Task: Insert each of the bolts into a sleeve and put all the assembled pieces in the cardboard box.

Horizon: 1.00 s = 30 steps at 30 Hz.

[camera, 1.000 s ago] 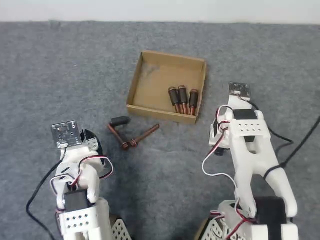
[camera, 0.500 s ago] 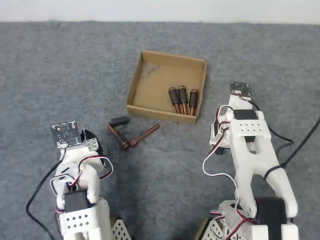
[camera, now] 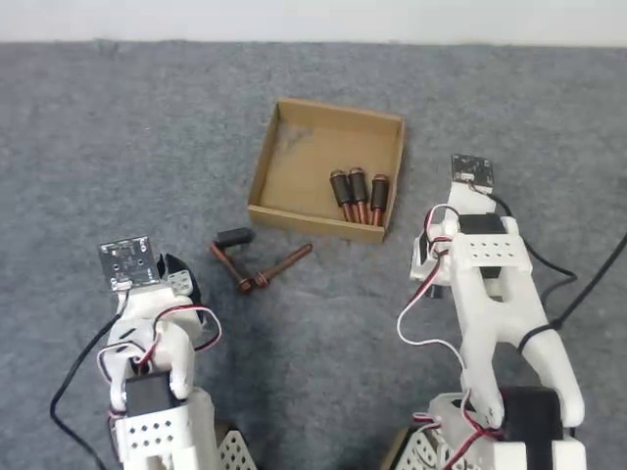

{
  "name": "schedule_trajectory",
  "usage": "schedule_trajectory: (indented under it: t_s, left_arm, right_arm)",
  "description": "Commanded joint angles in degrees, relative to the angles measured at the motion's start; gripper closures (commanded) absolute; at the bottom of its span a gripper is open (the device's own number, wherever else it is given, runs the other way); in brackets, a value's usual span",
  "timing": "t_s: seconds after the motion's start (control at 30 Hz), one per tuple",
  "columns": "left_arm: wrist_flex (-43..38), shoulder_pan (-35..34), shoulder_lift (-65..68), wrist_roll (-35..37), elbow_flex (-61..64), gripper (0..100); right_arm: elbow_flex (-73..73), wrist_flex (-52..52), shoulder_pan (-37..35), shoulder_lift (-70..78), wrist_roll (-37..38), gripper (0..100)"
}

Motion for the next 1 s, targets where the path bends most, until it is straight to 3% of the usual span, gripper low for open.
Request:
schedule_trajectory:
  t_s: [0.0,0.33,0.53,0.97]
  left_arm:
    - [-1.6,0.0,0.8,-0.5,-0.6,98]
    - [-1.8,0.0,0.8,-0.5,-0.6,98]
    - [-1.8,0.0,0.8,-0.5,-0.6,98]
    - [-1.7,-0.1,0.8,-0.5,-0.6,98]
  right_arm:
    - [-0.7,2.5,0.4,-0.5,1.1,91.6]
    - [-0.1,4.9,0.5,-0.5,1.1,92.4]
    - [3.3,5.1,1.1,-5.8,7.2,92.5]
    - [6.9,-7.0,2.2,-8.5,7.2,92.4]
